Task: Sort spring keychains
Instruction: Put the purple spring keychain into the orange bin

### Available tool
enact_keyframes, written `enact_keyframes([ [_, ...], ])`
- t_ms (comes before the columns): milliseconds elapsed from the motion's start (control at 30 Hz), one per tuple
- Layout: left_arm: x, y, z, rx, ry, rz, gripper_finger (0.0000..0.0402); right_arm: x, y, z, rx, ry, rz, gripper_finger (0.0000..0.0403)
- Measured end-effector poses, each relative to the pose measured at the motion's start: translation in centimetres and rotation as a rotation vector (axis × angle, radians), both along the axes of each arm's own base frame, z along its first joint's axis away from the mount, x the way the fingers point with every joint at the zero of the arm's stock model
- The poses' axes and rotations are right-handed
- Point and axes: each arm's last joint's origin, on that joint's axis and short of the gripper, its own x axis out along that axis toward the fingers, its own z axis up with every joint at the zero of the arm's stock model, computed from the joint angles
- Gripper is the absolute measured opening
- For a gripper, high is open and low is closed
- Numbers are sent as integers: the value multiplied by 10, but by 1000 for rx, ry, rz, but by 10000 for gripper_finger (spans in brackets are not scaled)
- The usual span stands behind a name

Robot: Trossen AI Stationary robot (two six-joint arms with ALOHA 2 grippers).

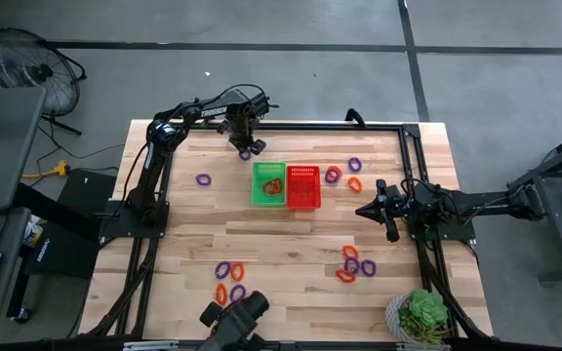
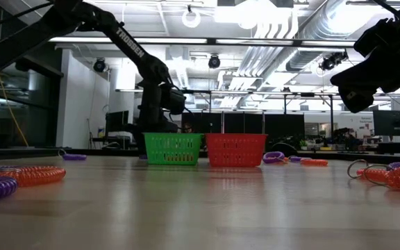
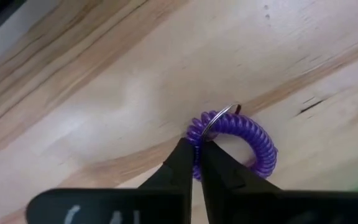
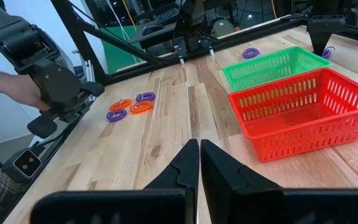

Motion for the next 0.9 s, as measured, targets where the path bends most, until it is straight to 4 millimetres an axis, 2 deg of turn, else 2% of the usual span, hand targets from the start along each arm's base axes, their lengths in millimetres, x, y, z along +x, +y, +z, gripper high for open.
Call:
enact_keyframes([
  [233,-1,-2,9,4,-31,-35,18,0,0,0,0,0,0,12],
  [900,-2,-16,73,40,-288,-138,19,0,0,0,0,0,-1,12],
])
